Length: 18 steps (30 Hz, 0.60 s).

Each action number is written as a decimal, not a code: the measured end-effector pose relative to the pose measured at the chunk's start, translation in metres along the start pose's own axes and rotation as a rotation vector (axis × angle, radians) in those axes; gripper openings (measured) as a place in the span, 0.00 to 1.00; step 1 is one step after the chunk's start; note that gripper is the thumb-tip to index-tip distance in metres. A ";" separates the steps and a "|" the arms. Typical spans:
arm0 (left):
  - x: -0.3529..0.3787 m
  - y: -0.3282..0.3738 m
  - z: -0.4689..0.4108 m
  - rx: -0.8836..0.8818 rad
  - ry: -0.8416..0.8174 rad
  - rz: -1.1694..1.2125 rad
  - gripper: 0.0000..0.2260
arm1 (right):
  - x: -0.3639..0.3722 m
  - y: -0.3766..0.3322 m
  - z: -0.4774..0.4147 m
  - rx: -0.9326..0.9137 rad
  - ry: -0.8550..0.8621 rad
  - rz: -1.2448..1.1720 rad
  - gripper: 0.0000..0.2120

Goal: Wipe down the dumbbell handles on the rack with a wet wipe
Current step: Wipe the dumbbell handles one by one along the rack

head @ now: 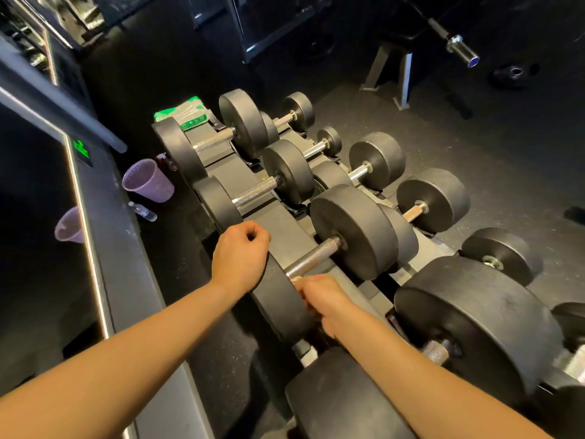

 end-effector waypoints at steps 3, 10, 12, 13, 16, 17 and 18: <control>0.000 0.000 0.000 -0.005 0.001 -0.009 0.11 | -0.014 0.002 -0.009 0.018 0.032 -0.263 0.07; 0.000 -0.002 0.000 -0.006 -0.004 0.000 0.11 | -0.033 0.007 -0.022 0.008 0.163 -0.620 0.04; -0.001 -0.003 -0.001 0.001 0.000 -0.002 0.11 | -0.019 0.002 -0.014 -0.111 0.090 -0.437 0.04; -0.001 -0.003 -0.001 0.002 0.002 -0.006 0.12 | -0.013 -0.003 -0.009 -0.188 0.074 -0.316 0.06; 0.000 -0.004 -0.001 -0.005 0.007 -0.017 0.12 | -0.018 -0.033 0.003 -0.478 0.300 0.347 0.15; 0.000 -0.003 -0.001 -0.005 0.008 -0.016 0.12 | -0.018 -0.050 0.009 -0.590 0.384 0.612 0.14; 0.000 -0.002 -0.001 -0.007 0.007 -0.017 0.12 | -0.014 -0.066 0.017 -0.708 0.442 0.855 0.11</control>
Point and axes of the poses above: each hand's wrist, its own z-axis away from the middle knuckle, its own x-axis out of the palm, y = z × x, the point moved 8 cm from there along -z, towards the middle knuckle, and after that the axes turned 13 degrees about z, right-handed, at the moved point
